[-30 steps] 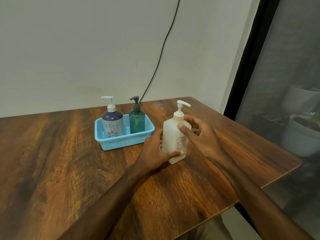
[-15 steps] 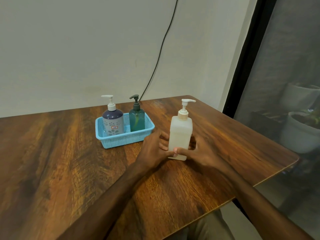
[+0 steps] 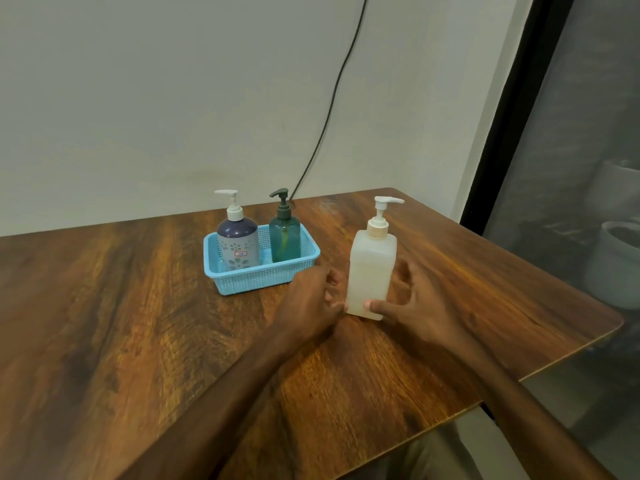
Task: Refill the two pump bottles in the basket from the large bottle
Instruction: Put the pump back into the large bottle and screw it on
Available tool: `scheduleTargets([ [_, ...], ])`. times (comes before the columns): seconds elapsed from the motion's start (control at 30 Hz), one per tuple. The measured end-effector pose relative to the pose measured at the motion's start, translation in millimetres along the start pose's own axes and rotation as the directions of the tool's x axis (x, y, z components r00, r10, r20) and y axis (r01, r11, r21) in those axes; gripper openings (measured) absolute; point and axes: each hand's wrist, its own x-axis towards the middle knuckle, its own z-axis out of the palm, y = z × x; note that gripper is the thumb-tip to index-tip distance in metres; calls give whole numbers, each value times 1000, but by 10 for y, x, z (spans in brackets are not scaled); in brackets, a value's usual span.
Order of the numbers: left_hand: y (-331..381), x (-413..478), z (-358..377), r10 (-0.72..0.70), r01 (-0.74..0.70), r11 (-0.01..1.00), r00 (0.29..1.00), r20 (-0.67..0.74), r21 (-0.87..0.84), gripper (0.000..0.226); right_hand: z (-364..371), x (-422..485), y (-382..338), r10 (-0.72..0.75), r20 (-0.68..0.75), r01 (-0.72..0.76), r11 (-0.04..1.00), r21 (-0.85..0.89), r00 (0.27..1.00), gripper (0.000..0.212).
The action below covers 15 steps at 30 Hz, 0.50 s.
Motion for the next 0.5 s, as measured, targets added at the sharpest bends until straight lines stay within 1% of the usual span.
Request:
scheduleTargets([
  [0.03, -31, -49, -58, -1, 3, 999, 999, -45, 37, 40, -14, -102, -52, -26, -102, 24, 1000, -15, 994, 96],
  [0.07, -82, -101, -129, 7, 0, 998, 994, -109, 64, 37, -17, -209, -115, -78, -210, 71, 997, -42, 975, 85],
  [0.1, -135, -161, -200, 10, 3, 997, 983, -183, 74, 37, -10, -322, -186, -159, -303, 142, 987, -77, 940, 70],
  [0.13, -200, -223, -275, -1, 20, 997, 965, -261, 71, 38, 18, -441, -283, -248, -358, 225, 969, -105, 900, 54],
  [0.17, -266, -293, -357, -24, 50, 996, 941, -336, 68, 41, 82, -539, -399, -325, -367, 304, 945, -116, 871, 41],
  [0.2, -370, -342, -424, -54, 92, 992, 923, -381, 83, 48, 178, -603, -512, -390, -341, 369, 920, -127, 855, 31],
  [0.23, -465, -379, -480, -93, 150, 982, 916, -389, 118, 56, 295, -625, -615, -444, -297, 418, 896, -151, 845, 26],
  [0.27, -584, -394, -528, -139, 207, 966, 918, -371, 151, 67, 440, -596, -690, -478, -244, 444, 877, -184, 844, 24],
  [0.33, -838, -380, -608, -209, 277, 938, 930, -302, 206, 80, 745, -421, -798, -479, -138, 439, 865, -243, 867, 30],
  [0.37, -948, -356, -647, -230, 293, 929, 936, -266, 226, 80, 861, -273, -827, -443, -86, 407, 873, -267, 893, 38],
  [0.4, -1020, -336, -688, -241, 299, 924, 939, -244, 237, 75, 968, -123, -833, -378, -31, 353, 887, -298, 925, 48],
  [0.43, -1058, -323, -737, -244, 297, 927, 942, -233, 230, 66, 1031, 42, -808, -292, 34, 286, 897, -337, 956, 57],
  [0.47, -1070, -310, -791, -245, 292, 937, 940, -237, 189, 54, 1087, 187, -775, -204, 95, 225, 900, -375, 974, 64],
  [0.5, -1091, -290, -832, -250, 290, 947, 934, -254, 136, 42, 1135, 317, -743, -137, 147, 184, 905, -383, 980, 65],
])
